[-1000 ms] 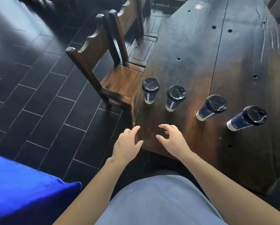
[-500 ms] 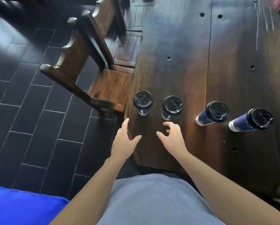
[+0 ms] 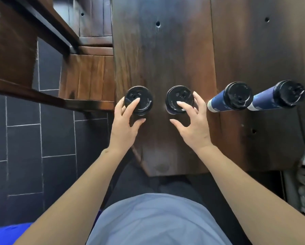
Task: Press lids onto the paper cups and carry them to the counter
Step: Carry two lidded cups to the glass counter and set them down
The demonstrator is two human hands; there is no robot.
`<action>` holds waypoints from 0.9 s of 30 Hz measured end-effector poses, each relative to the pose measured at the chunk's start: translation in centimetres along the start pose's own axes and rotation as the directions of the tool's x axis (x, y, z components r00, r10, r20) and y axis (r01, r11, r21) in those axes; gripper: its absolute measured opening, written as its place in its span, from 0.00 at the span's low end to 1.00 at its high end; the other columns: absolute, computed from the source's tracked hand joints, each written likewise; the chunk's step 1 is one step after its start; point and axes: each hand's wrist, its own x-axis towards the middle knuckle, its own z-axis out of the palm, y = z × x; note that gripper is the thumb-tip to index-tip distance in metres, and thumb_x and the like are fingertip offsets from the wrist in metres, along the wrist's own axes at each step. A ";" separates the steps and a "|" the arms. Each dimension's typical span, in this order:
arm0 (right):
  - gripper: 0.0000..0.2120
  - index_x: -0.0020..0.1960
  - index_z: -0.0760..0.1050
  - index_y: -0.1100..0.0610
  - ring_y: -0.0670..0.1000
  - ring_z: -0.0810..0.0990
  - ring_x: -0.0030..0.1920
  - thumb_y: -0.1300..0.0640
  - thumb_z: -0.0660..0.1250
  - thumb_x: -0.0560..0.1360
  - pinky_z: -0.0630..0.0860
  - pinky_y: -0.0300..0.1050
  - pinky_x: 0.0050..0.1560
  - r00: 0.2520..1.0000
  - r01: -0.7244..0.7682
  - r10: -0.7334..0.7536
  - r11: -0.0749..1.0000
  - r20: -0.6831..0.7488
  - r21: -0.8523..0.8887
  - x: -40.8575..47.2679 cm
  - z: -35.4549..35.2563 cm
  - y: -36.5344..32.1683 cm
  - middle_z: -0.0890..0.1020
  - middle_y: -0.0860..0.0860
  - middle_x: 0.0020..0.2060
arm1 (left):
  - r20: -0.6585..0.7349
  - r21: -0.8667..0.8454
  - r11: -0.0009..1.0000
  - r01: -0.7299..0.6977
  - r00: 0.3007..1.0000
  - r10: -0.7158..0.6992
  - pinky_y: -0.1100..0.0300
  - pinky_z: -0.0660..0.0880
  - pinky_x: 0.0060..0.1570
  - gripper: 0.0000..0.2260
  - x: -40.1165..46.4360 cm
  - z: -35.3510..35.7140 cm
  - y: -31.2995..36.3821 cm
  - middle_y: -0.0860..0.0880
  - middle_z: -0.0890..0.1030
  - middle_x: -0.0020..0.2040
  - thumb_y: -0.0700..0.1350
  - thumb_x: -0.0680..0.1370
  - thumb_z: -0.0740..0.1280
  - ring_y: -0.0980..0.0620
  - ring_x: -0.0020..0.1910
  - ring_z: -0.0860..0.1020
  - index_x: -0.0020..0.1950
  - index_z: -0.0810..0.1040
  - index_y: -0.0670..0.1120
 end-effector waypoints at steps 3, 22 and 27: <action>0.25 0.67 0.78 0.53 0.55 0.65 0.77 0.60 0.79 0.72 0.65 0.47 0.77 0.999 0.020 -0.018 0.999 -0.043 0.045 1.2 0.2 0.5 0.63 0.59 0.76 | -0.040 -0.029 1.000 0.001 0.999 -0.003 0.47 0.70 0.74 0.26 1.2 0.0 0.3 0.45 0.69 0.77 0.37 0.79 0.73 0.67 0.70 0.65 0.76 0.74 0.52; 0.38 0.73 0.67 0.51 0.49 0.66 0.74 0.64 0.80 0.68 0.75 0.56 0.68 0.965 -0.032 -0.008 0.989 0.263 0.147 12.9 1.5 1.7 0.61 0.53 0.75 | 0.143 -0.024 0.999 0.032 0.989 -0.029 0.52 0.74 0.73 0.39 11.0 1.0 1.6 0.44 0.65 0.77 0.34 0.74 0.77 0.51 0.76 0.66 0.80 0.62 0.48; 0.39 0.72 0.67 0.49 0.49 0.66 0.73 0.59 0.83 0.67 0.77 0.53 0.67 0.970 -0.112 0.070 0.978 0.233 0.174 15.4 2.7 2.1 0.63 0.54 0.74 | 0.167 -0.079 0.994 0.071 0.984 -0.057 0.47 0.76 0.71 0.40 13.7 1.6 1.1 0.54 0.64 0.74 0.37 0.74 0.79 0.51 0.74 0.68 0.79 0.61 0.50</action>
